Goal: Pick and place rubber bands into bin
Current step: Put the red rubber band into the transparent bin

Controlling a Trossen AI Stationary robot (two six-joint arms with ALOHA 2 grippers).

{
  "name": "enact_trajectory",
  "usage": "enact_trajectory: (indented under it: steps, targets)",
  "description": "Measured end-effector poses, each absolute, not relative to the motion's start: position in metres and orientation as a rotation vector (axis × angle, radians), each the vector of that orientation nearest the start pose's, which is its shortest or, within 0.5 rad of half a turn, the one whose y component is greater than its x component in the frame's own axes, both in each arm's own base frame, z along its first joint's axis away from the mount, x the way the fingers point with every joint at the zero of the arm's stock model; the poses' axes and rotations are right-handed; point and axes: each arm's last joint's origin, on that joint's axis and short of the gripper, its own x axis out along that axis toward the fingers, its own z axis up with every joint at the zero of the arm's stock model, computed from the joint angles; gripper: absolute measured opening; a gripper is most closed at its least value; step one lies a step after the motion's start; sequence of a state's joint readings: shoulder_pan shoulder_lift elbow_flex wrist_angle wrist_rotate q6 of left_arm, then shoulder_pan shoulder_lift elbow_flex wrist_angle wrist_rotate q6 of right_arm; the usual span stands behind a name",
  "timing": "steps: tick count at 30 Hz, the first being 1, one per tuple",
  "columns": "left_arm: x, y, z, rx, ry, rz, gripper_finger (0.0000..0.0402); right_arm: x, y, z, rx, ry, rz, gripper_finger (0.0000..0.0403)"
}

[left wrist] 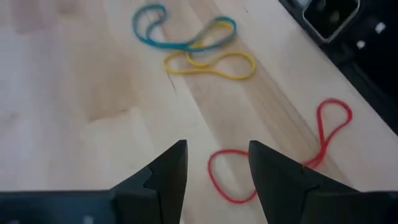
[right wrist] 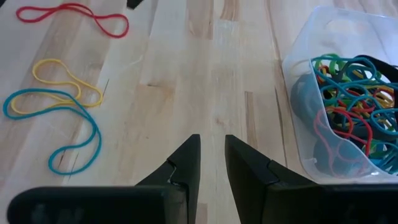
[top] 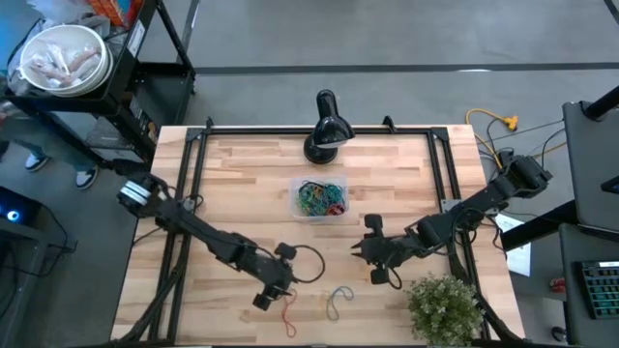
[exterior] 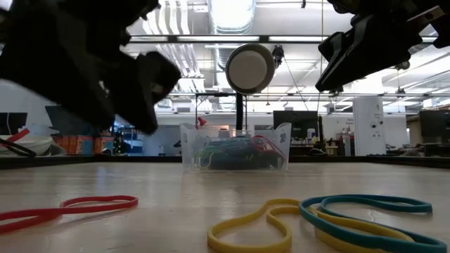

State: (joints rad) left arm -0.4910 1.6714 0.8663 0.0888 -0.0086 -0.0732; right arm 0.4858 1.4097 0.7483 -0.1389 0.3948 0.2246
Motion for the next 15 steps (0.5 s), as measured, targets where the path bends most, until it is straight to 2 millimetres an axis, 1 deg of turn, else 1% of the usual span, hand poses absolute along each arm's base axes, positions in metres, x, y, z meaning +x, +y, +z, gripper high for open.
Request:
enact_trajectory:
  steps: [3, 9, 15]
  targets:
    - [0.300, -0.160, 0.155, 0.110, 0.745, -0.446, 0.0155, 0.247, 0.118, 0.193, -0.127, 0.726, 0.005, 0.0068]
    - [0.306, -0.164, 0.128, 0.107, 0.827, -0.431, 0.0155, 0.247, 0.118, 0.193, -0.127, 0.727, 0.005, 0.0068]
    - [0.308, -0.165, 0.122, 0.062, 0.852, -0.406, 0.0155, 0.247, 0.118, 0.193, -0.128, 0.730, 0.004, 0.0068]
